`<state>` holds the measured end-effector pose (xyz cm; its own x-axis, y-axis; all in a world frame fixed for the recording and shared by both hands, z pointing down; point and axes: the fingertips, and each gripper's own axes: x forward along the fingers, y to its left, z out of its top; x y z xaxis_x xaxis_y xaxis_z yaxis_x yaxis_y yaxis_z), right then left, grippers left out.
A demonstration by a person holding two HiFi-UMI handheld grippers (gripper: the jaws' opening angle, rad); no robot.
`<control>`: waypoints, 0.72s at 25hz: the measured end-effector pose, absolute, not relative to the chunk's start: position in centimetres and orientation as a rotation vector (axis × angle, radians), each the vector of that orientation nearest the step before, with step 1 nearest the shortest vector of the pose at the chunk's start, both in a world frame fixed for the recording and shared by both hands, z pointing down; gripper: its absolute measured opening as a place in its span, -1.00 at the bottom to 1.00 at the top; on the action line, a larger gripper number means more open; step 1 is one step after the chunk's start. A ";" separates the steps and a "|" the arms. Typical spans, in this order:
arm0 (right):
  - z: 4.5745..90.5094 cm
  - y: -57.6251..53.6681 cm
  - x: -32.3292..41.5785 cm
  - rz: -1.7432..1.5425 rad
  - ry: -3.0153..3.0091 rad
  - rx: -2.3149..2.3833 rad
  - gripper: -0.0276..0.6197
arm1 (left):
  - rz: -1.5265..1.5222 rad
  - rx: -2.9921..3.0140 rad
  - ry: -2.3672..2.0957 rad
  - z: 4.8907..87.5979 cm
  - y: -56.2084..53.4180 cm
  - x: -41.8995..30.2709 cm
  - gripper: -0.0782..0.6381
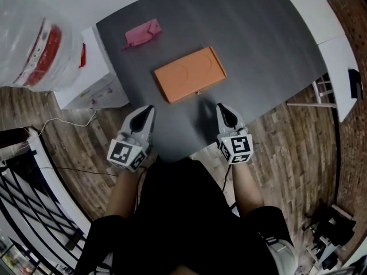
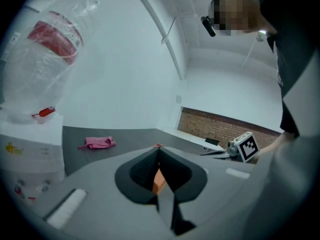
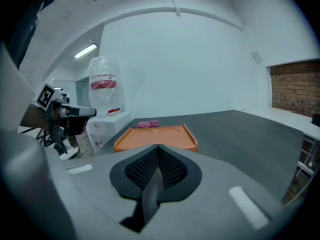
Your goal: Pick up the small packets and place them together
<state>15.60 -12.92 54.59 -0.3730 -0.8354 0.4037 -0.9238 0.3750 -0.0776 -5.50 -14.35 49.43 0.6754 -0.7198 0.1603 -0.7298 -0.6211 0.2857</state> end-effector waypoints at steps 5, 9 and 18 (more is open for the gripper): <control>58.6 -13.3 13.1 0.388 -2.259 1.369 -0.82 | 0.069 2.541 -1.103 50.8 -14.6 -5.1 -0.78; 61.2 -14.7 11.7 0.356 -2.191 1.276 -0.68 | 0.092 2.567 -1.094 50.8 -14.5 -4.9 -0.78; 64.5 -17.3 10.9 0.393 -2.112 1.231 -0.53 | 0.187 2.560 -1.151 50.8 -13.3 -6.8 -0.78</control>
